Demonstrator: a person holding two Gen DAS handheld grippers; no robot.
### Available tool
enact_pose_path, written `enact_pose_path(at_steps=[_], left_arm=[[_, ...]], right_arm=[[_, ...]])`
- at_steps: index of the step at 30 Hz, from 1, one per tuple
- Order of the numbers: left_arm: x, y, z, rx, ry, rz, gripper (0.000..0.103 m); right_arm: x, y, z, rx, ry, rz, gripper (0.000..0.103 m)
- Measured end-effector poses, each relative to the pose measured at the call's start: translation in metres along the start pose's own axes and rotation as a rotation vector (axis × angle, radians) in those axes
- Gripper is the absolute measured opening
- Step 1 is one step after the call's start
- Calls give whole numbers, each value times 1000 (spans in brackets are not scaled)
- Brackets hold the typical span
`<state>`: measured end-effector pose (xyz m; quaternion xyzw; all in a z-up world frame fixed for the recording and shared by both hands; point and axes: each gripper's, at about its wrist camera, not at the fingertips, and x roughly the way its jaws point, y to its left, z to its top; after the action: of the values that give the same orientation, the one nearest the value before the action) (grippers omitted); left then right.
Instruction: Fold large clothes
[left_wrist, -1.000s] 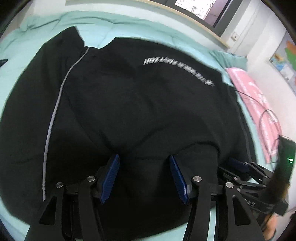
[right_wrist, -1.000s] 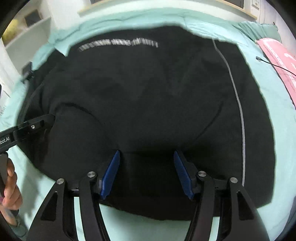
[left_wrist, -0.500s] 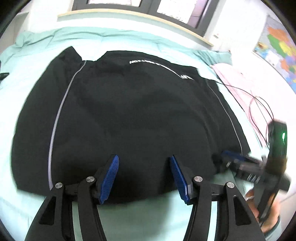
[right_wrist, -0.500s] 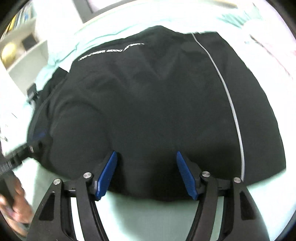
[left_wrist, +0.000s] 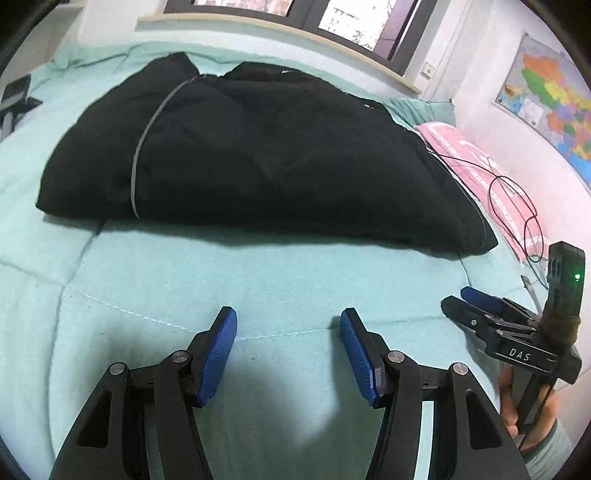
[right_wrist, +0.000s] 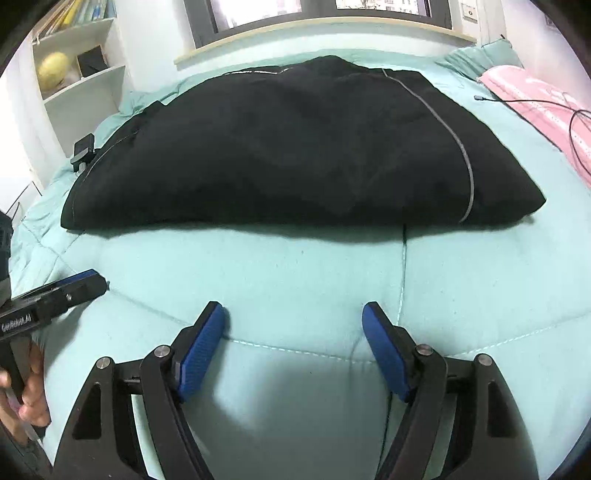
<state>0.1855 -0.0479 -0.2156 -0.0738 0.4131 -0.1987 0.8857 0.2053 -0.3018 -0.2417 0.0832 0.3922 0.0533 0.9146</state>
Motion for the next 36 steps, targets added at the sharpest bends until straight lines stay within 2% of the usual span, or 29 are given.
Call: enact_pose_path(at_steps=[4, 6, 9, 11, 12, 13, 15, 17, 20, 24, 27, 30, 33, 36], left_arm=[[-20, 0, 10, 10, 5, -7, 60], [-38, 7, 24, 15, -27, -10, 60], [-72, 28, 68, 30, -137, 81, 60], [-84, 49, 102, 9, -166, 99, 67], [-85, 57, 114, -3, -170, 102, 76], [-85, 70, 132, -23, -175, 98, 80], [-76, 96, 159, -60, -143, 34, 80], [-49, 127, 186, -137, -54, -63, 80], [-9, 172, 202, -274, 42, -174, 80], [38, 201, 202, -397, 131, -270, 80], [76, 207, 200, -478, 232, -417, 80], [101, 206, 199, -488, 295, -440, 80], [118, 201, 200, -492, 323, -464, 80], [125, 190, 205, -469, 337, -441, 80]], right_arm=[[-15, -6, 3, 42, 0, 26, 79], [-33, -19, 12, 71, -28, 34, 80], [-67, -45, 37, 97, -103, 0, 80], [-82, -69, 57, 137, -138, -7, 88], [-87, -84, 70, 168, -156, 15, 90], [-89, -98, 82, 195, -170, 34, 91], [-85, -123, 103, 226, -164, 36, 92], [-69, -140, 123, 232, -138, 32, 92], [-36, -160, 146, 239, -64, 41, 92], [5, -180, 167, 245, 6, 82, 92], [38, -194, 173, 267, 77, 133, 92], [73, -212, 171, 320, 162, 234, 92], [101, -227, 166, 386, 240, 419, 92], [114, -230, 167, 380, 264, 493, 94]])
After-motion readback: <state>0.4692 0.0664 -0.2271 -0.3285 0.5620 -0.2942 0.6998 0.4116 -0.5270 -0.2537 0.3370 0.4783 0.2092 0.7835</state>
